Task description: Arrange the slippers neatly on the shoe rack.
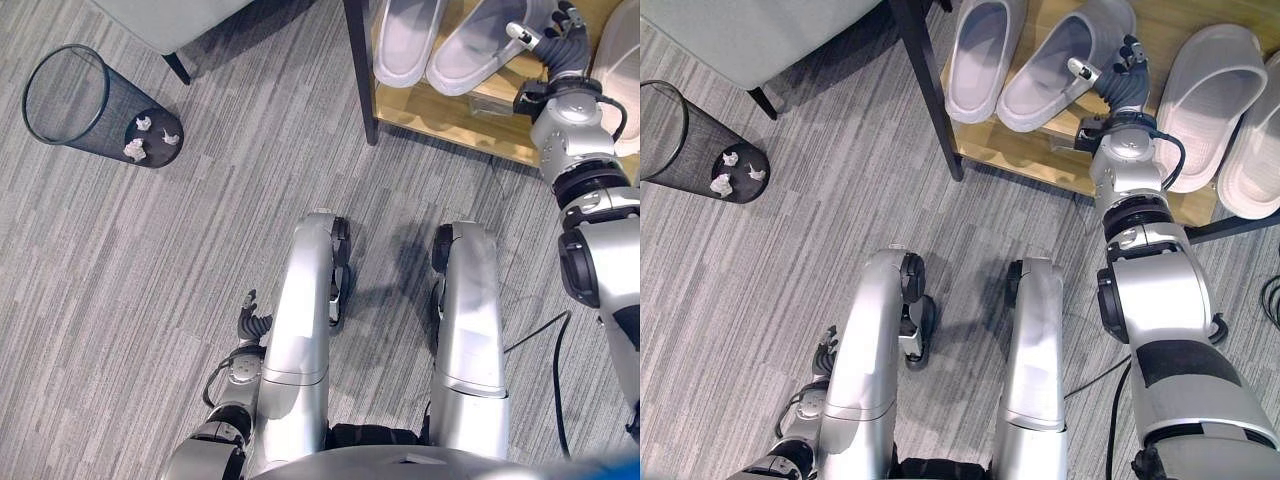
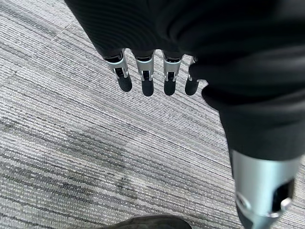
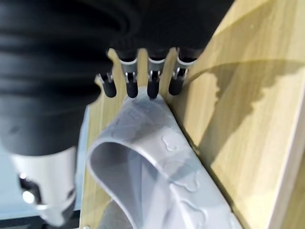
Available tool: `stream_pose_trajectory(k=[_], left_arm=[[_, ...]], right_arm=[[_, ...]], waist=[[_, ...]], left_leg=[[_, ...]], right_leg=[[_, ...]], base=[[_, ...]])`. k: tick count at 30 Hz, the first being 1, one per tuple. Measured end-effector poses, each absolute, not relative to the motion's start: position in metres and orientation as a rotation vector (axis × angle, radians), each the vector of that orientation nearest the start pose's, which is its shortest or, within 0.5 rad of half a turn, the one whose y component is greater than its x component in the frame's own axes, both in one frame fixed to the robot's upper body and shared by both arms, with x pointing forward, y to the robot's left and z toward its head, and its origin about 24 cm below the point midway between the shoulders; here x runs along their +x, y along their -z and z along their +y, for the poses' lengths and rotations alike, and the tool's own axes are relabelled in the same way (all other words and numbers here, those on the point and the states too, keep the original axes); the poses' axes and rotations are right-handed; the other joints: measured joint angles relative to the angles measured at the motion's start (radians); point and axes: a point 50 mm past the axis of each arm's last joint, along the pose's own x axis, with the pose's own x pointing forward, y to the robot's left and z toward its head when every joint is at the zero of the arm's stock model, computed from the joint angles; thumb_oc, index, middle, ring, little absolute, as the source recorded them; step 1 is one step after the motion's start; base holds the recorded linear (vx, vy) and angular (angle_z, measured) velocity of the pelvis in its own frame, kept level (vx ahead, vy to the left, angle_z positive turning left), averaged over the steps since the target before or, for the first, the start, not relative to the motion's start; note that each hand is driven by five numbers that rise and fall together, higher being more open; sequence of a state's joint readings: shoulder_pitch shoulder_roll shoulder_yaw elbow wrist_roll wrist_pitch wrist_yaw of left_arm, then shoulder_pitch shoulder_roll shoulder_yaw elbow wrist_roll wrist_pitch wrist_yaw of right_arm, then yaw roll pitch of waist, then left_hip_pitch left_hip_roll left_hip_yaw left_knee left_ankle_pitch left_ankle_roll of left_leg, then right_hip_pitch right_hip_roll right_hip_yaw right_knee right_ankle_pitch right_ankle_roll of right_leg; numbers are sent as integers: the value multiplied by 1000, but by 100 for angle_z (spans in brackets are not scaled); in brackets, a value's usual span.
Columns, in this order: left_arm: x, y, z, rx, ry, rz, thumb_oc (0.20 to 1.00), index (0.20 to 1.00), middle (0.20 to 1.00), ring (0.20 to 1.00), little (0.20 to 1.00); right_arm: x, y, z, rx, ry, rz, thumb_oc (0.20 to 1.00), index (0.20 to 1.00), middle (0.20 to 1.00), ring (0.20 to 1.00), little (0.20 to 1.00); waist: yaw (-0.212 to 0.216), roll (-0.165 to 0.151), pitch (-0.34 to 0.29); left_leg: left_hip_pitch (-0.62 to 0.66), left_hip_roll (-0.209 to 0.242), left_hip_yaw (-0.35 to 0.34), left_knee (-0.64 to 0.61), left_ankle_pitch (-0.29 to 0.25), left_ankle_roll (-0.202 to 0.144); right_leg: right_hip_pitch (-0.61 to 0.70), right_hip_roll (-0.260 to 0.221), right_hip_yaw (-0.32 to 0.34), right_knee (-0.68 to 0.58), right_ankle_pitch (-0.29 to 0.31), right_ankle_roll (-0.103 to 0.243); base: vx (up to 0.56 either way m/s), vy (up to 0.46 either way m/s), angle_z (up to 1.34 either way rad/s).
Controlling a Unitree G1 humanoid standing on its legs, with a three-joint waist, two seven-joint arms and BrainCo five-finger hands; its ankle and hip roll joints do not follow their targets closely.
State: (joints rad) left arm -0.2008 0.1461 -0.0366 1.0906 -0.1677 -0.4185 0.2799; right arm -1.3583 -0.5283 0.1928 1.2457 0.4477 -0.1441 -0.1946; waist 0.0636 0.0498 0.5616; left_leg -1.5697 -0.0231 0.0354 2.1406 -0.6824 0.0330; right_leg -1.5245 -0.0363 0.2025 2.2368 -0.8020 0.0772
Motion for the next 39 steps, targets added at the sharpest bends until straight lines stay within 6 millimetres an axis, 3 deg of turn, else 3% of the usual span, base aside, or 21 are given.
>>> stream_pose_trajectory(k=[12,22,27,31,36,39], left_arm=[[217,97,206,101,-354,485,1000,1000,1000,1000,1000],[218,98,206,102,-352,493,1000,1000,1000,1000,1000],[214,102,208,107,-353,519,1000,1000,1000,1000,1000],[212,104,209,108,-354,537,1000,1000,1000,1000,1000],[234,89,212,88,-370,469,1000,1000,1000,1000,1000],[256,69,214,73,-375,382,1000,1000,1000,1000,1000]], right_arm=[[422,-279,-224,-158,272,-267,1000,1000,1000,1000,1000],[421,-279,-230,-144,356,-272,1000,1000,1000,1000,1000],[411,-315,-217,-82,379,-514,1000,1000,1000,1000,1000],[410,-320,-206,-74,333,-552,1000,1000,1000,1000,1000],[401,-330,-189,-67,257,-651,1000,1000,1000,1000,1000],[383,-335,-181,-57,211,-766,1000,1000,1000,1000,1000]], waist=[[11,0,0],[8,0,0],[1,0,0],[-7,0,0],[-37,-6,0],[-67,-10,0]], left_leg=[[-2,-10,-4,12,6,-2],[-5,-11,-6,16,6,-2],[-7,-10,-6,16,6,-2],[-7,-9,-6,18,6,-2],[-5,0,-6,19,6,-2],[-2,7,-5,24,3,3]], right_leg=[[5,-1,-1,10,0,0],[4,0,-1,15,0,0],[2,1,-1,15,0,0],[2,1,-1,14,0,0],[2,6,-2,13,1,3],[2,18,0,13,4,8]], base=[[3,-1,1],[0,0,0],[0,0,0],[0,0,0],[-44,14,-3],[-62,26,-8]])
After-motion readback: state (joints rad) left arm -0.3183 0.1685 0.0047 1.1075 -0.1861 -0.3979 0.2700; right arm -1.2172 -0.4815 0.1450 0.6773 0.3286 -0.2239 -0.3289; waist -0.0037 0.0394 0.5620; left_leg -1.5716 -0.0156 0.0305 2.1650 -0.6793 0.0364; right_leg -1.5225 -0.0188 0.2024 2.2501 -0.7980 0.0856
